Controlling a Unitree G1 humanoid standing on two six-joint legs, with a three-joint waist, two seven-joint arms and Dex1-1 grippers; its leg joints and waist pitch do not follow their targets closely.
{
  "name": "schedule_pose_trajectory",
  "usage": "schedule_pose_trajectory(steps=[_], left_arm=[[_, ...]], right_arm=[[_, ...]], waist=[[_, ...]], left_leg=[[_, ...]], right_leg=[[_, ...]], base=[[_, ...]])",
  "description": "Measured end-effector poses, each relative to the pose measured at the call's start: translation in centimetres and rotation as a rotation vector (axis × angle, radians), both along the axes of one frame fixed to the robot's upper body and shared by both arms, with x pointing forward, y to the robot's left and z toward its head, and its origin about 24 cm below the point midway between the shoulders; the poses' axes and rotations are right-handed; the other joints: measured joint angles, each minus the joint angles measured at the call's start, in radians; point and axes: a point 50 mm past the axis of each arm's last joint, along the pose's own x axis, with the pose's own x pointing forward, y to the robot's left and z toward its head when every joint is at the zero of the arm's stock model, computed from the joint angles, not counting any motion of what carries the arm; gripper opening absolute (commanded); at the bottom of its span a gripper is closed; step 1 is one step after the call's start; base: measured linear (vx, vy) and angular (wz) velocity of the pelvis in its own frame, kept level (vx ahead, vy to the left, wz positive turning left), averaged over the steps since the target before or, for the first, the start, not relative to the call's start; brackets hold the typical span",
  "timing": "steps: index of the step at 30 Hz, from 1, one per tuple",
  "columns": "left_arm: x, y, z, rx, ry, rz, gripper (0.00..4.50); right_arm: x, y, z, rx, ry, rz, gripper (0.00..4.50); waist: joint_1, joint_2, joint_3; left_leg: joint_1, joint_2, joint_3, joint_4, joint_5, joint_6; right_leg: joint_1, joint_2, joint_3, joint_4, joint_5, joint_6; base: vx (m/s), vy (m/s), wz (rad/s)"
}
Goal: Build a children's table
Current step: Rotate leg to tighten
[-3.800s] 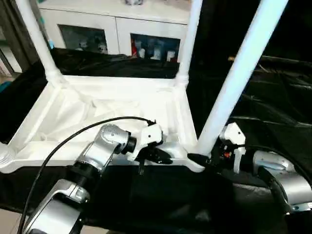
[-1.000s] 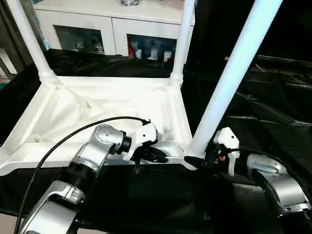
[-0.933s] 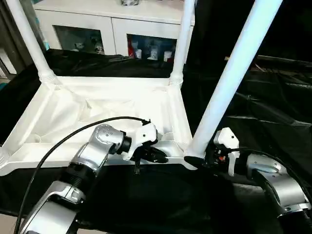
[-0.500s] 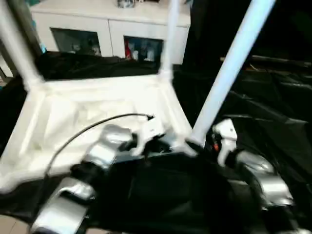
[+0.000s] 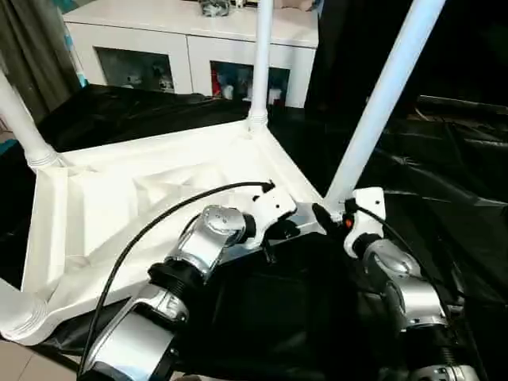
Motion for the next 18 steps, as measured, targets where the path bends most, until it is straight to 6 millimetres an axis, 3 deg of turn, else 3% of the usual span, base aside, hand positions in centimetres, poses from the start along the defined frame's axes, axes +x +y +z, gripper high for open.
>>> schedule_pose_trajectory(steps=[1,5,10,18], left_arm=[[0.0,0.1,0.0,-0.001,-0.003,-0.003,0.00],[-0.2,1.2,0.1,0.004,-0.012,-0.032,0.00],[-1.1,3.8,0.3,-0.006,0.022,-0.164,0.00],[-2.1,5.3,0.6,-0.015,0.081,-0.273,0.00]], right_arm=[[0.0,0.0,0.0,-0.018,-0.004,0.012,3.79],[-0.4,-0.2,0.2,-0.029,-0.008,0.103,3.79],[-2.1,-1.1,0.6,-0.040,0.017,0.360,3.79],[-2.9,-0.5,1.5,-0.003,-0.017,0.531,3.79]], waist=[[0.000,0.000,0.000],[-0.002,0.000,0.000],[-0.001,-0.001,0.001],[0.000,-0.002,0.001]], left_leg=[[0.000,0.000,0.000,-0.001,0.000,0.000],[0.000,0.001,0.000,-0.005,0.000,0.000],[-0.001,0.002,0.000,-0.010,0.000,0.000],[-0.002,0.001,0.001,-0.005,0.000,0.000]], right_leg=[[0.000,0.000,0.000,0.000,0.000,0.000],[-0.002,0.001,-0.001,0.000,0.000,0.000],[-0.004,0.002,-0.002,0.000,-0.001,0.001],[-0.005,0.001,0.000,0.000,0.000,-0.002]], base=[[0.000,0.000,0.00],[0.000,0.000,0.00],[0.000,0.000,0.00],[0.000,0.000,0.00]])
